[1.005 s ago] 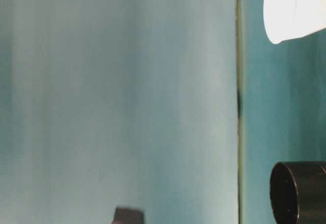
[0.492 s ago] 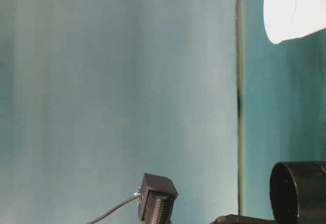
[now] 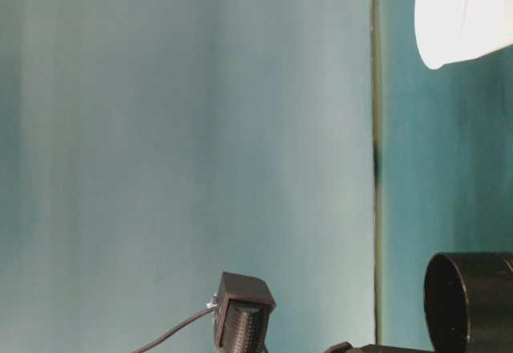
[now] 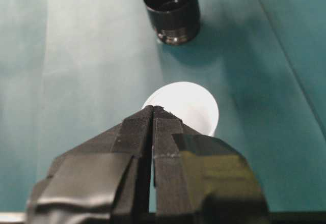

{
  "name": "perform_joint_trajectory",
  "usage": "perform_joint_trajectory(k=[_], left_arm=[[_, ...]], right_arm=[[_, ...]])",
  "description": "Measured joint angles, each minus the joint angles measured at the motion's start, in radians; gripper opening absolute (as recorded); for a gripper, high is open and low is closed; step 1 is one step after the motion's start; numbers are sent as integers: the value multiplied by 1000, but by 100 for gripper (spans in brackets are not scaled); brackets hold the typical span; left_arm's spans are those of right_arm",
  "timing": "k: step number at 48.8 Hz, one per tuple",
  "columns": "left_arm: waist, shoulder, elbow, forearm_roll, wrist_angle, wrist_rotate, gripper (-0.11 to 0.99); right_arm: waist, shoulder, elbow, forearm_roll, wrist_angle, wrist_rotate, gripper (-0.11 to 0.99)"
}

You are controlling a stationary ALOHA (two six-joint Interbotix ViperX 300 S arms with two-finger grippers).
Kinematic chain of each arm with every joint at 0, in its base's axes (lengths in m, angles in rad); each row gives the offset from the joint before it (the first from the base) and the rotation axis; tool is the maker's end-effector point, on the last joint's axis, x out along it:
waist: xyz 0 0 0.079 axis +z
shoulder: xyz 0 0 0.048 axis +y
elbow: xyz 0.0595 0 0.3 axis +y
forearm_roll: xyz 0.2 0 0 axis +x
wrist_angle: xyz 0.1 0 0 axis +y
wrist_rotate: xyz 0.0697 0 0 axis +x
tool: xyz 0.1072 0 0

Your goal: Put the paper cup into the moved red handle cup holder.

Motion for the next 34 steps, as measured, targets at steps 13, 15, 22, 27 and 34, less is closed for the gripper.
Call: perform_joint_trajectory(k=[13, 15, 22, 27, 34], left_arm=[[-2, 0, -6, 0, 8, 0, 26], [-2, -3, -14, 0, 11, 0, 26], [-2, -25, -74, 0, 61, -2, 26], [-3, -29, -144, 0, 109, -11, 26], [-34, -6, -238, 0, 123, -11, 26]], right_arm=[[-2, -2, -2, 0, 0, 0, -10], [-2, 0, -2, 0, 0, 0, -10], [-2, 0, -2, 0, 0, 0, -10], [-6, 0, -2, 0, 0, 0, -10], [-9, -2, 0, -2, 0, 0, -10]])
